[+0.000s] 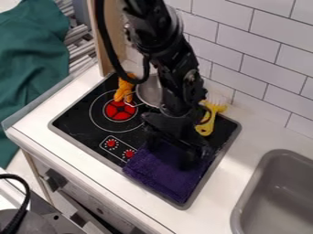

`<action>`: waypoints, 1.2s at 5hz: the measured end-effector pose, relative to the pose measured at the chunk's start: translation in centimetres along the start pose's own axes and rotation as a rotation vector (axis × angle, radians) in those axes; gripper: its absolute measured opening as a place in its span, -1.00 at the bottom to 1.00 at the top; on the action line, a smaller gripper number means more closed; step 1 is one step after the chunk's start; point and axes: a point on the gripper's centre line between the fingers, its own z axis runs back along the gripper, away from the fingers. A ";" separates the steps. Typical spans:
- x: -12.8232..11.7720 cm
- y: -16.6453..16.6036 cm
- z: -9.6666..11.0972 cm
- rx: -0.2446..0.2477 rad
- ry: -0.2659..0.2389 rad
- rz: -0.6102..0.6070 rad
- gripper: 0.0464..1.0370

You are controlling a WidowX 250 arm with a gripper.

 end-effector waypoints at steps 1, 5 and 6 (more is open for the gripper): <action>0.0 0.6 -0.1 -0.011 0.000 0.012 0.94; 2.7 4.5 -0.9 -0.013 0.046 0.040 0.94; 3.8 6.4 -1.2 -0.010 0.055 0.062 0.94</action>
